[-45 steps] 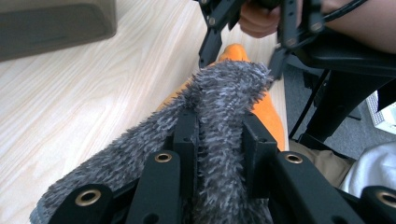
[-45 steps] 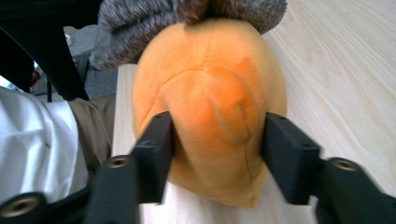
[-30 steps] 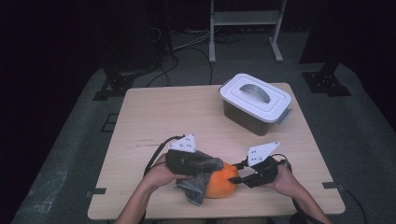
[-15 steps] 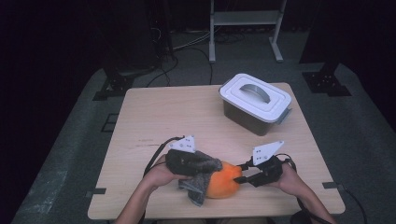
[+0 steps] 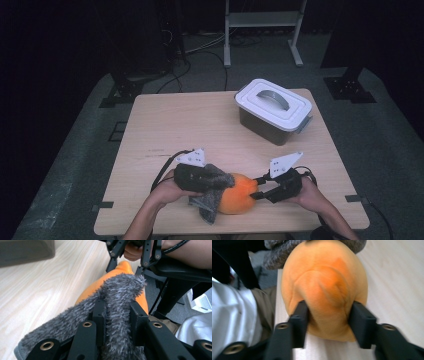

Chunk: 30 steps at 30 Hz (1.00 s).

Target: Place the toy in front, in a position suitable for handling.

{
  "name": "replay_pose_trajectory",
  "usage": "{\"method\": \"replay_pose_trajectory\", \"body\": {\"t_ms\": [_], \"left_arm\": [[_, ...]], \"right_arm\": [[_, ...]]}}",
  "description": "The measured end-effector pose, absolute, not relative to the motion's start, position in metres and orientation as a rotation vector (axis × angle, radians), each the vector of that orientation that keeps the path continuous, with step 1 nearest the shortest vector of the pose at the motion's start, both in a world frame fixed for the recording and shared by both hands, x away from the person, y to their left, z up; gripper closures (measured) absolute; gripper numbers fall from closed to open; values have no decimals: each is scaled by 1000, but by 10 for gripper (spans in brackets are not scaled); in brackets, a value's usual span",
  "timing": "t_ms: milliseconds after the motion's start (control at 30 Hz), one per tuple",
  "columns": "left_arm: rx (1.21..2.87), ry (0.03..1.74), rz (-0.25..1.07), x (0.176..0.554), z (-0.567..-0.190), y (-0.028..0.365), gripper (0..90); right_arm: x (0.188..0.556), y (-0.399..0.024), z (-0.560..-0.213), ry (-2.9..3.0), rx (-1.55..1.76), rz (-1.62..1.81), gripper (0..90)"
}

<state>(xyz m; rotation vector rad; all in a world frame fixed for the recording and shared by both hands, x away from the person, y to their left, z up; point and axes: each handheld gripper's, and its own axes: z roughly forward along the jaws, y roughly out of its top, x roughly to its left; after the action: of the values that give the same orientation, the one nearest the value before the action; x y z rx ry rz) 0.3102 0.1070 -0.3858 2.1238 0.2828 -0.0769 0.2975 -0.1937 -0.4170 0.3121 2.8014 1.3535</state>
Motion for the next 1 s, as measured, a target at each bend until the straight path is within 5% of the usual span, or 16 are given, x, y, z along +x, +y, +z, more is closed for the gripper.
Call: {"method": "replay_pose_trajectory", "body": {"t_ms": [267,533,600,767,1000], "left_arm": [[2145,245,-31,310,-374,94,710],[2150,247,-45,304,-384,90,710],[2152,237,-52,303,-384,88,710],[2134,243,-32,304,-378,88,710],[2128,225,-16,307,-367,78,710]], "right_arm": [[300,-186,-408,2767,260,1331,574],[302,-187,-408,2859,456,1448,254],[299,-180,-407,2866,441,1402,266],[297,-177,-410,2816,372,1351,495],[297,-169,-401,2778,228,1338,532]]}}
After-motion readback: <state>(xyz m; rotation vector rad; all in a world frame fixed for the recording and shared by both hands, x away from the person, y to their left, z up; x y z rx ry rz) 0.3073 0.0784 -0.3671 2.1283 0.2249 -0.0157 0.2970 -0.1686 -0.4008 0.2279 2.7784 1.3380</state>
